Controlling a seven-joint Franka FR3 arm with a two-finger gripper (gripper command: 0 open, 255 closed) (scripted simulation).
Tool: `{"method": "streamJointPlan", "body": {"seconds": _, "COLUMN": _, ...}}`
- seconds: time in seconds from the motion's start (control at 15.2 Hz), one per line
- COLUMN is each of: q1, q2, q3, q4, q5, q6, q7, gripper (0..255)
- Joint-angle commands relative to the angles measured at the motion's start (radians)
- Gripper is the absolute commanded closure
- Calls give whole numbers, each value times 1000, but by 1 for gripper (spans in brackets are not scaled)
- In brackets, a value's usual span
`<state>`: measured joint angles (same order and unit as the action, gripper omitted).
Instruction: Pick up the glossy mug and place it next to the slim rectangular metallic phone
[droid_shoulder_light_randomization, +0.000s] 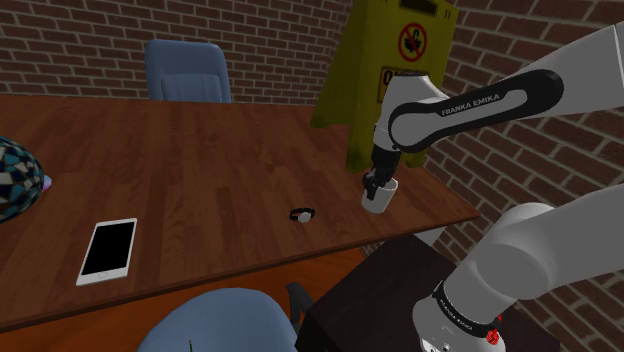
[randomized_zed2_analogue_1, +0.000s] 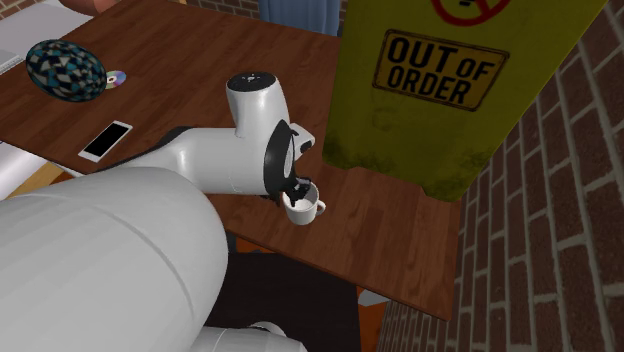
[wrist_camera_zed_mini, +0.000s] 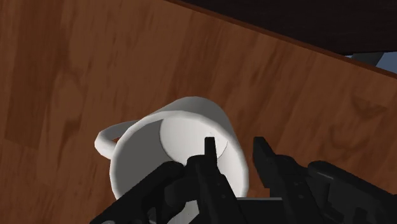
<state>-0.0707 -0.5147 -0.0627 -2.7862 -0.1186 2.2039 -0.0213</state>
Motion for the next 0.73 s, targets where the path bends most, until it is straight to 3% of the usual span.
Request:
{"method": "streamJointPlan", "body": {"seconds": 0.0, "q1": 0, "q2": 0, "q3": 0, "q4": 0, "q5": 0, "q6": 0, "q7": 0, "gripper": 255}}
{"method": "streamJointPlan", "body": {"seconds": 0.46, "q1": 0, "q2": 0, "q3": 0, "q4": 0, "q5": 0, "q6": 0, "q7": 0, "gripper": 255}}
{"method": "streamJointPlan", "body": {"seconds": 0.66, "q1": 1, "q2": -29, "q3": 1, "q4": 23, "q5": 4, "q6": -52, "q7": -4, "gripper": 255}}
